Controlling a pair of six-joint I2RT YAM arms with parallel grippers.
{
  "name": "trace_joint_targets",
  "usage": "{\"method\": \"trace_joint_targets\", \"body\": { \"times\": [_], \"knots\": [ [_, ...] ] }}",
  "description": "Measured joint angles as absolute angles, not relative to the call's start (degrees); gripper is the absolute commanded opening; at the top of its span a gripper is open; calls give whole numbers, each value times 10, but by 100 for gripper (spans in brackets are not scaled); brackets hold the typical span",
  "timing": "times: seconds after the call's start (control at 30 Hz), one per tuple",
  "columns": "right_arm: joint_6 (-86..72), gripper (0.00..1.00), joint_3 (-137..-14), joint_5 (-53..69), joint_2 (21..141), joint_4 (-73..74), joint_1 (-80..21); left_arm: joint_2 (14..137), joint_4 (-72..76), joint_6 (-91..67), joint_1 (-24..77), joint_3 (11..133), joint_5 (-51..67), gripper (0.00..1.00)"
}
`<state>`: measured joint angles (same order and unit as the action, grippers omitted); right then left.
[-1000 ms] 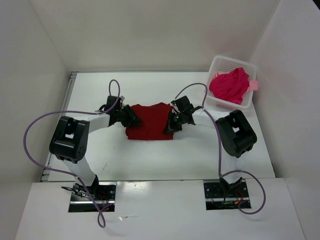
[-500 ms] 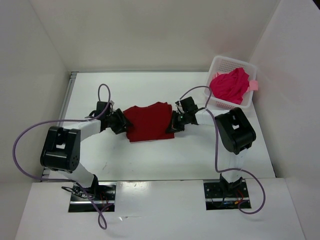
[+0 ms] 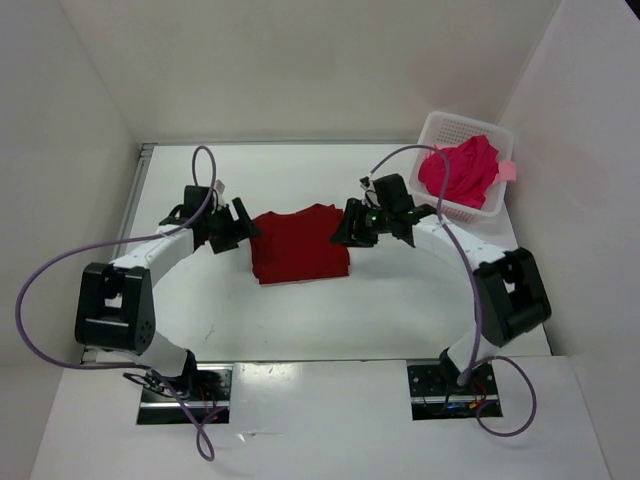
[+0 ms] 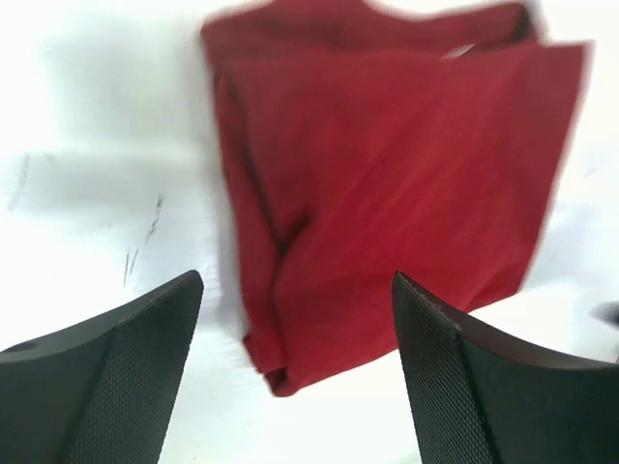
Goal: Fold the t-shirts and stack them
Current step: Smooth out wrinkles on the folded tshirt, then put the neatly folded tshirt into the corner of the board with the left arm
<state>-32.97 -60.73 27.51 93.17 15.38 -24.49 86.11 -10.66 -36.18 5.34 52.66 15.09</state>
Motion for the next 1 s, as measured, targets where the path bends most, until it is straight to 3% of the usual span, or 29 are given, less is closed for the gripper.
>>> {"method": "trace_joint_targets", "body": {
  "times": [0.17, 0.47, 0.6, 0.77, 0.9, 0.93, 1.0],
  "knots": [
    [-322, 67, -588, 253, 822, 165, -245, 889, -135, -344, 53, 520, 169, 90],
    [-317, 71, -505, 212, 709, 208, -229, 882, -130, -315, 54, 529, 199, 93],
    [-318, 71, -495, 214, 709, 213, -228, 974, -117, -314, 54, 560, 215, 77],
    [-319, 71, -495, 216, 709, 211, -228, 1043, -93, -318, 58, 601, 240, 67],
    [-323, 71, -495, 217, 709, 210, -228, 1070, -61, -325, 93, 615, 244, 45],
    [-325, 71, -495, 217, 709, 209, -228, 1077, -51, -332, 105, 616, 245, 31],
    [-328, 71, -495, 218, 709, 207, -228, 1094, -33, -348, 121, 620, 248, 21]
  ]
}}
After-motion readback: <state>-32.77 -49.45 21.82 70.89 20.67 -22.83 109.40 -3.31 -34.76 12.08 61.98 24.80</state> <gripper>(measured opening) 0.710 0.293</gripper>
